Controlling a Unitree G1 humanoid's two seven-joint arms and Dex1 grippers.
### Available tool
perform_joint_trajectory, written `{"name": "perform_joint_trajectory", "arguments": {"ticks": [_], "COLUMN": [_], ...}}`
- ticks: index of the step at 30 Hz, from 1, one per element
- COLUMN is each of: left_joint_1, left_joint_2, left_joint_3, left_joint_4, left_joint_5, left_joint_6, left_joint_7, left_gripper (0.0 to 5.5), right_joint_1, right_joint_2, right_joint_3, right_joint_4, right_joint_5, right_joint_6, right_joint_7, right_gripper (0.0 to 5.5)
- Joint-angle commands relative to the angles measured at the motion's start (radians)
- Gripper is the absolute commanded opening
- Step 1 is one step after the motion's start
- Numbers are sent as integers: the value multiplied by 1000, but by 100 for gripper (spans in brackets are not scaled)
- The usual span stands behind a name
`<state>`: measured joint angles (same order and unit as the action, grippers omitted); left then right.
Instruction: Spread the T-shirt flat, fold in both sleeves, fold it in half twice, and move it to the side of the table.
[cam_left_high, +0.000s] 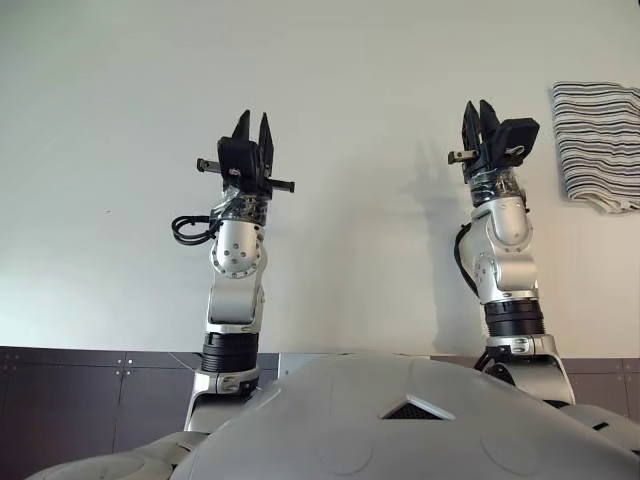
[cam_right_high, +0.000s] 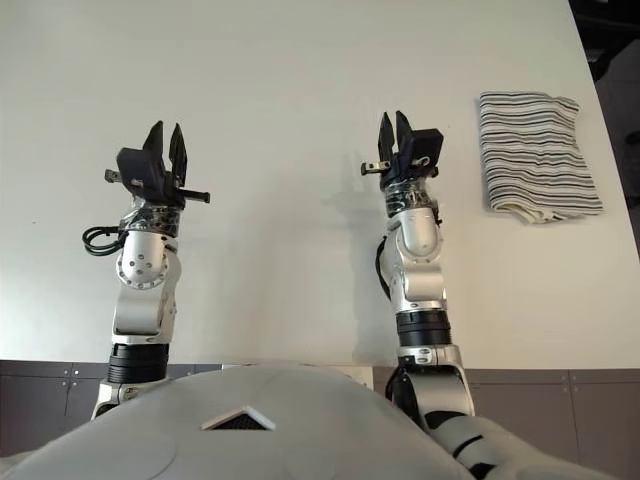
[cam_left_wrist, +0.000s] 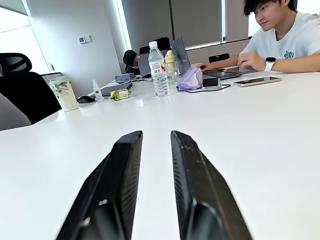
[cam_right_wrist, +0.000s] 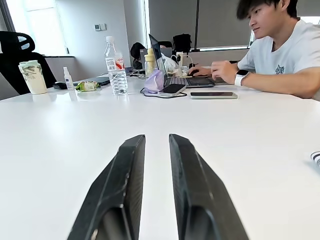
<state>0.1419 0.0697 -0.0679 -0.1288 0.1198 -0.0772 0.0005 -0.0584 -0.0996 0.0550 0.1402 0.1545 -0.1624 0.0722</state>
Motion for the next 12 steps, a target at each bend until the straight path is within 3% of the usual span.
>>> {"name": "perform_joint_trajectory", "arguments": {"ticks": [1,12], "left_joint_1": [-15,-167], "left_joint_2": [-20,-118], "left_joint_3": [-14,-34], "left_joint_4": [69,227], "left_joint_5": [41,95], "left_joint_6": [-7,-45], "left_joint_7": [47,178], "left_gripper": [103,103], "right_joint_1": [-4,-145], "right_joint_2": [26,9], "right_joint_3": [27,15], "right_joint_4": [-19,86], "right_joint_5": [-41,-63], "right_joint_6": [41,90], "right_joint_7": [0,90], "right_gripper": [86,86]}}
